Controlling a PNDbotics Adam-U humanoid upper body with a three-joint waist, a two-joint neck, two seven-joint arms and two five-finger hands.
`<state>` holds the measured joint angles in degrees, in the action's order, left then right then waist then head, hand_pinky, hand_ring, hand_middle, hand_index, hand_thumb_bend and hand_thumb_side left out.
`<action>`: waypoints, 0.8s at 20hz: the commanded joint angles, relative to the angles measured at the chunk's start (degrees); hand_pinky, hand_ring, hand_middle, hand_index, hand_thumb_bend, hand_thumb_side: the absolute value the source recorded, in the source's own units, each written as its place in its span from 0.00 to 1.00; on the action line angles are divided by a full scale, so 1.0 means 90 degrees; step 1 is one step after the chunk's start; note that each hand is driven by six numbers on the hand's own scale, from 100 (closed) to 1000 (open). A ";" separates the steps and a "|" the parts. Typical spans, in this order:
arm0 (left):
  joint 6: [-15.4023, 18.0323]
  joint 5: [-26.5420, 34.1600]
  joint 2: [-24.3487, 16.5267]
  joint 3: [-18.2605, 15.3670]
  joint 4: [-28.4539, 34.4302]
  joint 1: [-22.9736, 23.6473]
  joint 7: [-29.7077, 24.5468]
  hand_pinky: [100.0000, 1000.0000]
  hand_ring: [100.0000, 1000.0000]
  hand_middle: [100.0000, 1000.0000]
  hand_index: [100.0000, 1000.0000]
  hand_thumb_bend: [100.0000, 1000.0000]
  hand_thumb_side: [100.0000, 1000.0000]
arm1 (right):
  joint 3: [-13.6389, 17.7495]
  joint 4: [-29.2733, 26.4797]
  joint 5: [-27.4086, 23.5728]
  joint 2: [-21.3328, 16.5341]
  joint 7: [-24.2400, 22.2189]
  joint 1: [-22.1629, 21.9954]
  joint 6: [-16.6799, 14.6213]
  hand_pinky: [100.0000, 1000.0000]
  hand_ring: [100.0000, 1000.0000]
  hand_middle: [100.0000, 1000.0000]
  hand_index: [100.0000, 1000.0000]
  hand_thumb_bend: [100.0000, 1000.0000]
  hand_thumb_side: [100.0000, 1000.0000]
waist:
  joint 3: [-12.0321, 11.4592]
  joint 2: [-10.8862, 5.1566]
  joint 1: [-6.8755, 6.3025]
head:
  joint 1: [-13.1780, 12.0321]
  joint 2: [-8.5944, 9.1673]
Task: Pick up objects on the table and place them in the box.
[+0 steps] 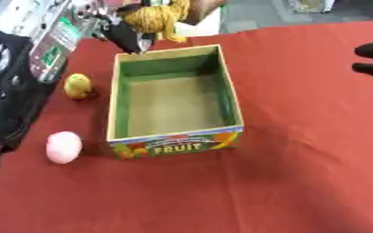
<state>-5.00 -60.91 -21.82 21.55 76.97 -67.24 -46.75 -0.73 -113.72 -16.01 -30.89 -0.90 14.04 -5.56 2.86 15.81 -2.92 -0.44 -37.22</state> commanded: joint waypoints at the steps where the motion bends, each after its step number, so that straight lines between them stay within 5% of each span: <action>1: 0.0071 -0.0212 0.0175 0.0083 -0.0241 -0.0170 0.0078 0.12 0.27 0.17 0.20 0.00 0.25 | 0.0024 -0.0097 -0.0040 -0.0061 -0.0011 0.0072 -0.0001 0.82 0.86 0.71 0.96 0.00 1.00 | 0.0013 -0.0131 0.0021 | -0.0030 0.0058; 16: -0.0157 -0.1341 0.1016 0.0285 -0.1357 0.0245 0.0394 0.26 0.42 0.34 0.46 0.00 0.23 | 0.0024 -0.0097 -0.0060 0.0011 -0.0011 0.0083 0.0030 0.82 0.87 0.71 0.96 0.00 1.00 | 0.0064 -0.0109 0.0025 | -0.0073 0.0120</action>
<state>-6.14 -72.13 -12.43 24.36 64.58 -64.01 -43.65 -0.76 -113.72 -16.32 -30.17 -1.07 14.54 -5.37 3.38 15.85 -3.00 -0.92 -36.73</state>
